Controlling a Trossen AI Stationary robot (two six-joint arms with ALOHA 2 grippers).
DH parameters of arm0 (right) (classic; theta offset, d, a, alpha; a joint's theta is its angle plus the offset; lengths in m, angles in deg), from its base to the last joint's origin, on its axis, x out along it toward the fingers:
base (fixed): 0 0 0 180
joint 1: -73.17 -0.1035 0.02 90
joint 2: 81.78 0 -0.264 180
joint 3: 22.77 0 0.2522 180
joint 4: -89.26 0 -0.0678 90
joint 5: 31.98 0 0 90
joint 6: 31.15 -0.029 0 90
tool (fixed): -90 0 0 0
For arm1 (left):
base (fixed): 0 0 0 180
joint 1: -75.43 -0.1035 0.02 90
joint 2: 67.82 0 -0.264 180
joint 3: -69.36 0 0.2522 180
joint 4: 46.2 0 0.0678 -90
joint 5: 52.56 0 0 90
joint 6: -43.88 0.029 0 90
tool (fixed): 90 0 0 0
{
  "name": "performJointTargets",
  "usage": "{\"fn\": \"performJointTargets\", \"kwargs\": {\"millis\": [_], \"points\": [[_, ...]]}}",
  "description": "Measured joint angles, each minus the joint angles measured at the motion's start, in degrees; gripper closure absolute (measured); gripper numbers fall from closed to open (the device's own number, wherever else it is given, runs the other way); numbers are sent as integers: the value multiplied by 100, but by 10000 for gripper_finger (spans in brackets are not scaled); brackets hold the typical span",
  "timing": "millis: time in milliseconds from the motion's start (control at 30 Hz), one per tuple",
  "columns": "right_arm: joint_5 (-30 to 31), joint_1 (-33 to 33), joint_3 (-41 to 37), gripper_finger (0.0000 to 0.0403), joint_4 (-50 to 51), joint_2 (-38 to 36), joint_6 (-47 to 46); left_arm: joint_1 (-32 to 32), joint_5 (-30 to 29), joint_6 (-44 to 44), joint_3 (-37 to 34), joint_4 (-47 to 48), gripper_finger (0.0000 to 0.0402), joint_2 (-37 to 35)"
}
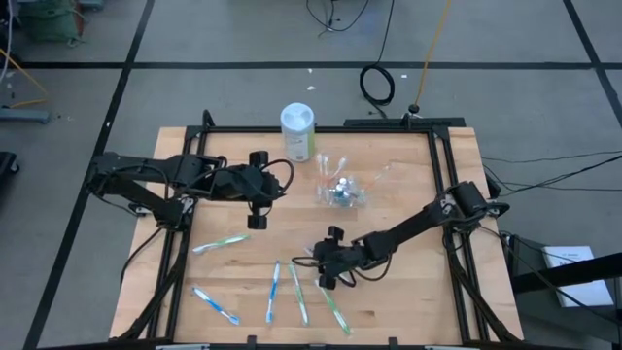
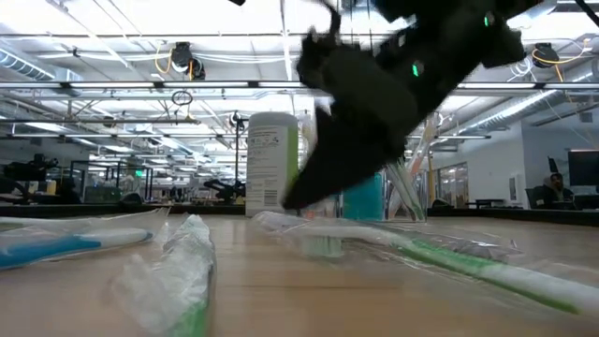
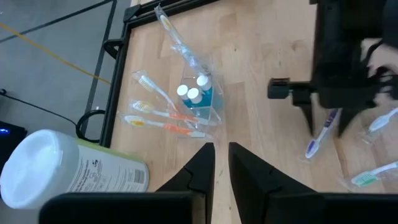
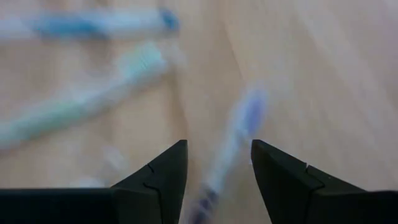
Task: Pick & Place toothbrushing station
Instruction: Put the purple toothbrush into the transparent organizer
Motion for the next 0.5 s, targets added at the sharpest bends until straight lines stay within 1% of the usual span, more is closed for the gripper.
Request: {"fn": "performJointTargets", "kwargs": {"millis": [133,233,300,367,500], "points": [[-254,15,-103,234,13,135,-168,0,1,1,0,7,350,0],[-226,10,-177,235,-11,167,-160,0,0,20,0,7,350,0],[-241,12,-204,245,2,167,-86,0,0,22,0,11,350,0],[-242,14,-211,266,39,141,12,0,2,20,0,12,350,0],[-325,39,-226,326,360,-71,165,0,2,-40,0,13,350,0]]}}
